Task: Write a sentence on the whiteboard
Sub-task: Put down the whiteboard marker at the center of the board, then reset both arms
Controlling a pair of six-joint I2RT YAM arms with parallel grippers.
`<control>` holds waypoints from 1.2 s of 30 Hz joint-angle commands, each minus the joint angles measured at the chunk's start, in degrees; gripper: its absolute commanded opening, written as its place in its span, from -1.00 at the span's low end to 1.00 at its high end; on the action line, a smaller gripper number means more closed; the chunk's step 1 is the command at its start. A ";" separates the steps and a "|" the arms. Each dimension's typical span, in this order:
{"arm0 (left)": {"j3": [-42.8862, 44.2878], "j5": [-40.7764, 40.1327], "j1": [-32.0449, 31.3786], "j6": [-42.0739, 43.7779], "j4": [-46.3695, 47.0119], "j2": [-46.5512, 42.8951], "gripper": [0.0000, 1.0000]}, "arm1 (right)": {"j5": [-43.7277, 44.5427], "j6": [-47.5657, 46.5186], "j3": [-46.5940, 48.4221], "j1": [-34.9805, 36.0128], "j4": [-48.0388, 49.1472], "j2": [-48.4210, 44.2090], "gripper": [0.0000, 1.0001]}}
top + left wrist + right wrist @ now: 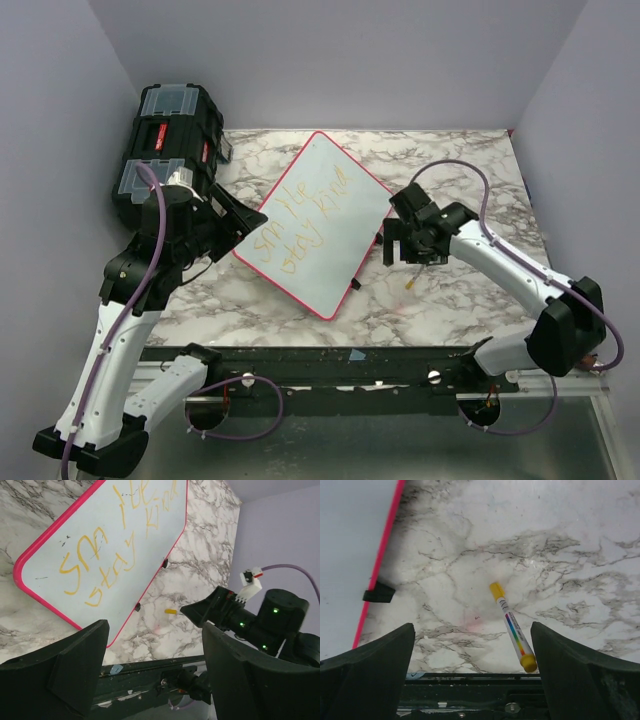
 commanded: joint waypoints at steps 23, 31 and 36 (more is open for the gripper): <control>-2.55 -8.30 0.77 15.71 4.37 -6.93 0.74 | 6.55 2.27 7.52 0.15 10.79 -19.89 1.00; -10.89 -3.29 0.79 21.80 16.61 -9.84 0.97 | -0.07 1.50 4.14 0.15 16.56 -24.51 1.00; -16.86 1.53 0.79 24.45 25.23 -13.00 0.97 | -7.36 2.38 -1.42 0.15 20.49 -29.14 1.00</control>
